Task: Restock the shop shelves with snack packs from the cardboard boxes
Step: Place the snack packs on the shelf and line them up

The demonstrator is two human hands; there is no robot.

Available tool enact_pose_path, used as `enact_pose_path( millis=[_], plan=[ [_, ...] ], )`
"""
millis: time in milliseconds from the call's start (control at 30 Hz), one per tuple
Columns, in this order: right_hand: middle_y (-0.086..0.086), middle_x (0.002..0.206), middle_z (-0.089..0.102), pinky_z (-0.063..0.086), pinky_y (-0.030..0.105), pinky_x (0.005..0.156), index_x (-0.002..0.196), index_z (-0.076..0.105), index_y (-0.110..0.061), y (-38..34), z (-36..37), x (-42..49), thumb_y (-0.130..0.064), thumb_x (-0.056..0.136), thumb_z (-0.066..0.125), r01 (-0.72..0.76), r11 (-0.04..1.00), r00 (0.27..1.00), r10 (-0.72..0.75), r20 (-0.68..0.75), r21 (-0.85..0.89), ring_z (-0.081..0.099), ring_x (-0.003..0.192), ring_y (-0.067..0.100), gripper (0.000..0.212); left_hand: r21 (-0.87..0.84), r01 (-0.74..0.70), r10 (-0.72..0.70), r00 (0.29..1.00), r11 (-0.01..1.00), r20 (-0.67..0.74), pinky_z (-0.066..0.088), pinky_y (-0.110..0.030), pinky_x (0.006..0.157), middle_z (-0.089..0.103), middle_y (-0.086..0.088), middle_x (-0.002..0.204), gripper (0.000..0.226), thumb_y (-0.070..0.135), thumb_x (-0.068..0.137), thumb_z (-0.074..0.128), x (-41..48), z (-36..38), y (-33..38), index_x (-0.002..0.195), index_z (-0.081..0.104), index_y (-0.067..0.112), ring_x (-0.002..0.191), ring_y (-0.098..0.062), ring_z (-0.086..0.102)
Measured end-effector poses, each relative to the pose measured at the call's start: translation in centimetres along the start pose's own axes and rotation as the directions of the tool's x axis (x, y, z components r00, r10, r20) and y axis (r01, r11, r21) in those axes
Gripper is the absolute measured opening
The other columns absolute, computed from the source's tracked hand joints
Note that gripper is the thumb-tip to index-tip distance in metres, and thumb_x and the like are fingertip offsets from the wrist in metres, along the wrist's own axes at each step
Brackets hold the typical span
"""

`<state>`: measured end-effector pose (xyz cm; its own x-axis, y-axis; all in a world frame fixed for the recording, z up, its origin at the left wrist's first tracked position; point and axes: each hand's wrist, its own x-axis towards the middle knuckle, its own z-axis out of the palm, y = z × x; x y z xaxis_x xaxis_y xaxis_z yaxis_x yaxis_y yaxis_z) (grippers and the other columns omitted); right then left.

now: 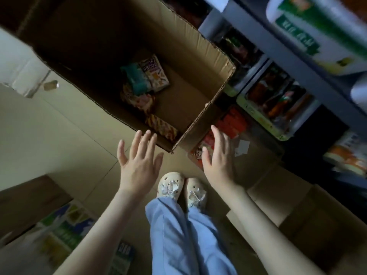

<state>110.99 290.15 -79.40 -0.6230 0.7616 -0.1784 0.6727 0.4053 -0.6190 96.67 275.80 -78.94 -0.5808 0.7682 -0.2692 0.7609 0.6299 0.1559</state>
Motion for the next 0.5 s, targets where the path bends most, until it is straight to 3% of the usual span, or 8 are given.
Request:
enact_pose_path(
  millis=[167,233,333,400,500],
  plan=[
    [0.017,0.13,0.051,0.052,0.041,0.092,0.14,0.041,-0.005,-7.1,-1.2,2.8,-0.021,0.092,0.041,0.16,0.987,0.98,-0.158,0.119,-0.006,0.05,0.115,0.025,0.051,0.039,0.13,-0.13,0.991,0.991,-0.004,-0.008,-0.046,0.116,0.045,-0.017,0.146,0.061,0.044,0.097,0.028,2.0,-5.8,-3.8,0.141,0.046,0.005,0.142,-0.031,0.032],
    [0.017,0.133,0.05,0.052,0.044,0.092,0.143,0.036,-0.008,-9.6,-1.4,4.2,-0.017,0.09,0.045,0.223,0.974,0.965,-0.215,0.147,-0.036,0.051,0.118,0.028,0.054,0.014,0.115,-0.115,0.993,0.993,-0.002,0.001,-0.046,0.117,0.048,-0.018,0.143,0.059,0.042,0.096,0.031,3.0,-8.1,-5.3,0.136,0.051,0.004,0.139,-0.032,0.037],
    [0.016,0.142,0.044,0.046,0.043,0.101,0.149,0.021,-0.02,-12.3,-1.4,6.3,-0.005,0.084,0.06,0.265,0.963,0.948,-0.251,0.197,-0.042,0.048,0.124,0.031,0.077,-0.057,0.018,-0.019,1.0,0.998,-0.011,0.017,-0.045,0.117,0.051,-0.016,0.141,0.053,0.038,0.098,0.033,5.2,-10.3,-8.6,0.132,0.056,0.005,0.137,-0.029,0.04],
    [0.015,0.144,0.04,0.042,0.037,0.1,0.15,0.015,-0.026,-13.1,-0.8,8.2,0.0,0.081,0.065,0.284,0.956,0.936,-0.261,0.235,-0.067,0.048,0.124,0.032,0.089,-0.029,-0.01,0.01,1.0,1.0,-0.026,0.018,-0.045,0.118,0.051,-0.014,0.142,0.053,0.038,0.099,0.031,7.7,-11.0,-11.3,0.133,0.055,0.006,0.138,-0.027,0.037],
    [0.012,0.152,0.027,0.041,0.033,0.102,0.152,0.004,-0.033,-13.4,1.5,11.6,-0.004,0.088,0.059,0.309,0.939,0.907,-0.242,0.343,-0.154,0.039,0.13,0.029,0.09,-0.002,0.017,-0.017,0.998,1.0,-0.067,0.02,-0.047,0.117,0.051,-0.015,0.141,0.052,0.037,0.098,0.032,13.0,-11.0,-15.0,0.132,0.057,0.005,0.138,-0.029,0.038]
  ],
)
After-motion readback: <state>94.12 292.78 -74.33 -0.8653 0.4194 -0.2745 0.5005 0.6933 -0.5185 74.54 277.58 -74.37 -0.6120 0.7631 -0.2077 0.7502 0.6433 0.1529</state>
